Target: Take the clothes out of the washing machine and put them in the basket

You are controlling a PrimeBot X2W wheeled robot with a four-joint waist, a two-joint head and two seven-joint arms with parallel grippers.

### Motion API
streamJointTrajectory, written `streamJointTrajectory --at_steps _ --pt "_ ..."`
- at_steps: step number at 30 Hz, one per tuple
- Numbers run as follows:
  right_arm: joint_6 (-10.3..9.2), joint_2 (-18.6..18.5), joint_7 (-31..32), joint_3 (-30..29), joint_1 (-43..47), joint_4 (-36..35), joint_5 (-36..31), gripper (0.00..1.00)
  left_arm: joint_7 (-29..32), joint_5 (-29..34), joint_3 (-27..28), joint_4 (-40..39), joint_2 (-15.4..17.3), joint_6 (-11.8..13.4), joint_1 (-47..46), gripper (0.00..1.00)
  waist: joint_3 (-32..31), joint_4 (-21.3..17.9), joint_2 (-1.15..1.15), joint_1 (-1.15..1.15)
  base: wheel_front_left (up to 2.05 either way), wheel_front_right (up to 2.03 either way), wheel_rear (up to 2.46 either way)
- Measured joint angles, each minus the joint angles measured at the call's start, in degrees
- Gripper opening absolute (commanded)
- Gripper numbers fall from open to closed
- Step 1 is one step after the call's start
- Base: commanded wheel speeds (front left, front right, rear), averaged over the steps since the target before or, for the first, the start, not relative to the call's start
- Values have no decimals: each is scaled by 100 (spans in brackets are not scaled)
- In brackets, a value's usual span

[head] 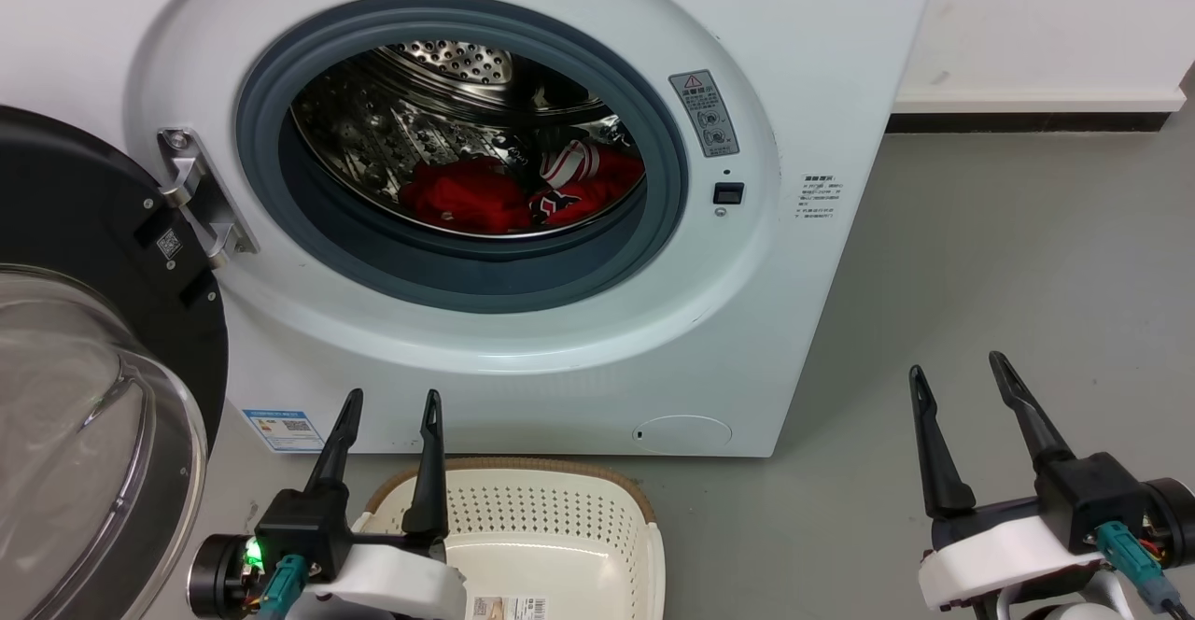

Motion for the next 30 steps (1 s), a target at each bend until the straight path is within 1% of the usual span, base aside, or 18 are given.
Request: streamJointTrajectory --at_steps 3,9,15,17,19,22,25,30 --pt "0 -1 -33 14 0 -3 -88 100 -44 104 -46 57 34 74 6 100 -2 1 0 0 0 0 0" --pt "0 -3 -108 -9 6 11 -14 100 -101 41 82 119 -74 59 22 100 -7 -1 0 0 0 0 0" --pt "0 -5 -175 -43 14 242 190 100 -171 207 223 205 -147 -143 81 100 -12 -10 0 0 0 0 0" --pt "0 -7 -181 -51 15 321 180 100 -180 315 186 399 -156 -290 123 100 -15 -14 0 0 0 0 0" --pt "0 -8 -209 -46 15 359 82 100 -203 434 193 444 -181 -333 122 100 -15 -19 0 0 0 0 0" --pt "0 -8 -235 -38 15 412 -30 100 -240 644 220 441 -199 -319 112 100 -16 -23 0 0 0 0 0" --pt "0 -9 -265 -15 15 470 -126 100 -259 940 201 316 -210 -213 104 100 -19 -26 0 0 0 0 0" --pt "0 -10 -274 16 14 557 -112 100 -271 982 188 285 -216 -142 107 100 -36 -25 0 0 0 0 0"
